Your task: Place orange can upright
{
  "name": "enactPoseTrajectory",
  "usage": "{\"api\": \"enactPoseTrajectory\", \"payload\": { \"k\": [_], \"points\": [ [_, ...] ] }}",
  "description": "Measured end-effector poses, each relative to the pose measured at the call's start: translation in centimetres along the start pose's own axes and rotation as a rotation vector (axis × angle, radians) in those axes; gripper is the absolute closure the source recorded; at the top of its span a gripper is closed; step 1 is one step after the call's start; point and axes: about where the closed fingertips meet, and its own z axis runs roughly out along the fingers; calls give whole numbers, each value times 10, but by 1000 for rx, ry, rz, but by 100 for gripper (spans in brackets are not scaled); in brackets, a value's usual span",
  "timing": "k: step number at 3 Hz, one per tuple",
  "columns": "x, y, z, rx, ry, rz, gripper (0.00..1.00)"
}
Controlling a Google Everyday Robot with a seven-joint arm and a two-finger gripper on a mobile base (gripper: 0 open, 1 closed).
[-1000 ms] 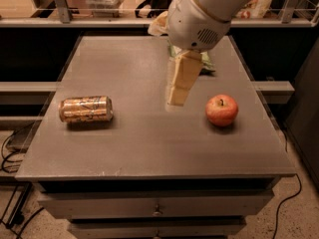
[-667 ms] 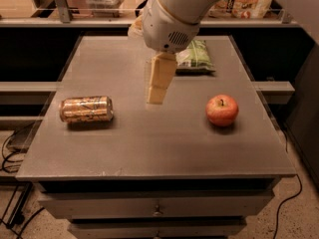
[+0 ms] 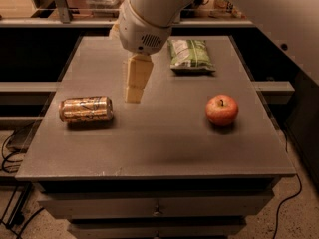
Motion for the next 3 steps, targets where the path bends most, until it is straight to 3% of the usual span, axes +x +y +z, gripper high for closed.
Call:
{"api": "enactPoseTrajectory", "payload": {
  "k": [3],
  "points": [
    [-54,-28,71,-77,5,16,0]
  ]
}}
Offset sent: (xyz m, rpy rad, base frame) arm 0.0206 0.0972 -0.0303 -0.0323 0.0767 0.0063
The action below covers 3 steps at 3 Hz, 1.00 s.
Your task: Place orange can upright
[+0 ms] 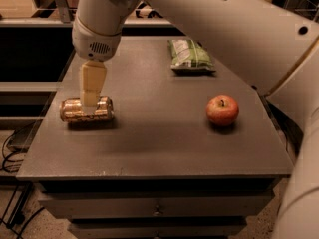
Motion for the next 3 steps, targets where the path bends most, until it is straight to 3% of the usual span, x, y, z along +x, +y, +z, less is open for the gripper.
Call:
{"api": "enactPoseTrajectory", "payload": {
  "k": [1,3],
  "points": [
    [-17,-5,29,-36,6,15,0],
    [-19,5,73,-108,65,90,0]
  ]
}}
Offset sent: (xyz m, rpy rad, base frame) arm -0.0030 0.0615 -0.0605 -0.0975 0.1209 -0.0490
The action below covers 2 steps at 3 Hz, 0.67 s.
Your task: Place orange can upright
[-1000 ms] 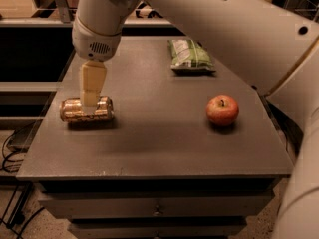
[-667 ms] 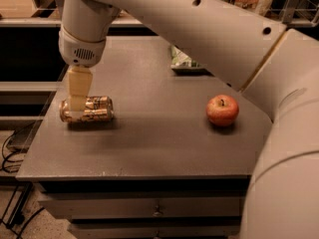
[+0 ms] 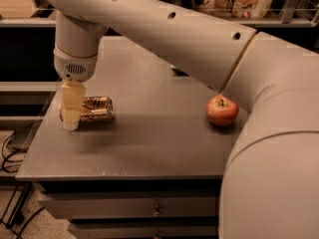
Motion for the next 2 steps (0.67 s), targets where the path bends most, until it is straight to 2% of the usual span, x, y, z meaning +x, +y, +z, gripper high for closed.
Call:
{"api": "enactPoseTrajectory", "payload": {
  "k": [1,2],
  "points": [
    [9,7,15,-28,27,44,0],
    [16,14,25,-45,27,55,18]
  ]
}}
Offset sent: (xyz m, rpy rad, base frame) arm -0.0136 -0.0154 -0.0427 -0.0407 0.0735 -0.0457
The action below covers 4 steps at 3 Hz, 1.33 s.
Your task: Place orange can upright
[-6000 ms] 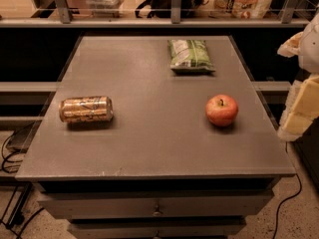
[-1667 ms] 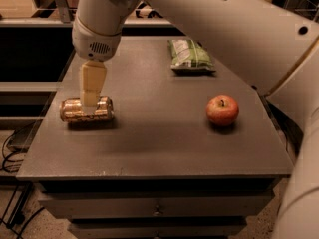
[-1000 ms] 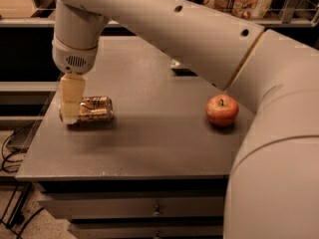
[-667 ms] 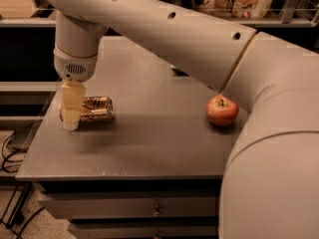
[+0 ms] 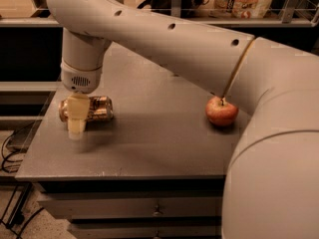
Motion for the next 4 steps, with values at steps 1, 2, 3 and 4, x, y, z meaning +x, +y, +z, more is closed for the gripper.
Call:
{"api": "enactPoseTrajectory", "payload": {
  "k": [1,2,3,4],
  "points": [
    [-2,3,4,-2,-15,-7,41],
    [-6,5,1,7,-27,-17,64],
    [-9,5,-17,44,-67,-26,87],
    [-18,8,-50,120,-185,-67,100]
  ]
}}
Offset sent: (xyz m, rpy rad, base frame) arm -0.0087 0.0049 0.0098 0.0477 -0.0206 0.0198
